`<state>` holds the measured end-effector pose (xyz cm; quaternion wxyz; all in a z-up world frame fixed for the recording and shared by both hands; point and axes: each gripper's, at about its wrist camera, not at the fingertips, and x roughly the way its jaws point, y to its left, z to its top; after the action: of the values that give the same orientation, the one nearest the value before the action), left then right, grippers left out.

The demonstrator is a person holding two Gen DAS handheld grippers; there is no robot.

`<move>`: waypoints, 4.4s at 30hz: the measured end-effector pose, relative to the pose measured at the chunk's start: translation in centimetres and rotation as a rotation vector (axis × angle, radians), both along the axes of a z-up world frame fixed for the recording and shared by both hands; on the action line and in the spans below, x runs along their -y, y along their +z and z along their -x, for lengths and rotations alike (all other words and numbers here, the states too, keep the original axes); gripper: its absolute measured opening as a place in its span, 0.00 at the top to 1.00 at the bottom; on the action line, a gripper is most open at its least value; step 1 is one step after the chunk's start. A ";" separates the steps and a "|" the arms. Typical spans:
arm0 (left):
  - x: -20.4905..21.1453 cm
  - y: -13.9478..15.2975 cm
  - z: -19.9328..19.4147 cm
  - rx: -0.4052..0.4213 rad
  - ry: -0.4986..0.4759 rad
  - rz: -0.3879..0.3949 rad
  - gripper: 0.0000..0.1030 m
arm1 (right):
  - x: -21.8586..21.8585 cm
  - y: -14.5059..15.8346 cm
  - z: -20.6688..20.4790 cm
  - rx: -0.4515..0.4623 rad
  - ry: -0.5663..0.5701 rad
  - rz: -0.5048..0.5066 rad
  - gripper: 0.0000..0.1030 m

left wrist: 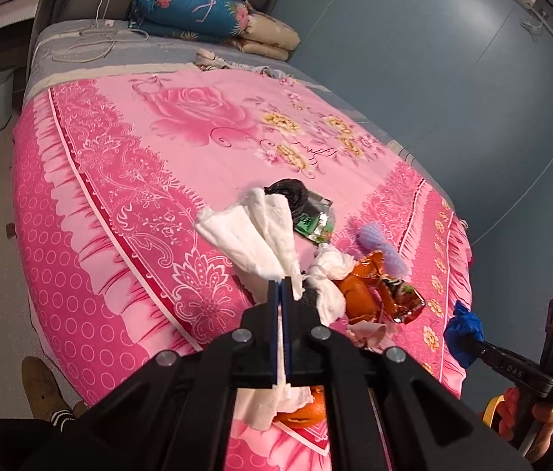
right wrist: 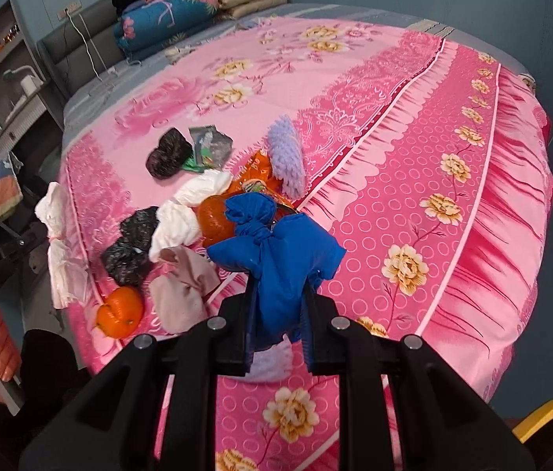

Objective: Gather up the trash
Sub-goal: 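Carry the blue glove and white tissue over the yellow-rimmed bin with both tools, then open both grippers to drop the glove and tissue into the bin, then move both tools back over the trash pile on the bed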

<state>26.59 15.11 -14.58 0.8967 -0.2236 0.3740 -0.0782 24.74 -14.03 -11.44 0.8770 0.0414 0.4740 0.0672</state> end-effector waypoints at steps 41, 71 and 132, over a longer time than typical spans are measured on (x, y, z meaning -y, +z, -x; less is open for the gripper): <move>17.9 13.6 13.5 0.260 -0.409 -0.011 0.99 | 12.5 15.0 24.3 0.360 -0.179 -0.193 0.82; 35.1 10.8 18.2 0.154 -0.822 0.015 0.99 | 21.4 17.8 32.2 0.442 -0.451 -0.208 0.79; 12.8 8.8 7.6 0.170 -0.092 -0.235 0.08 | 9.3 13.9 19.0 0.455 -0.111 -0.114 0.08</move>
<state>19.04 2.34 -5.83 0.9405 -0.0925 0.3133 -0.0936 5.72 -23.32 2.41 0.9598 0.1007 0.2566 0.0529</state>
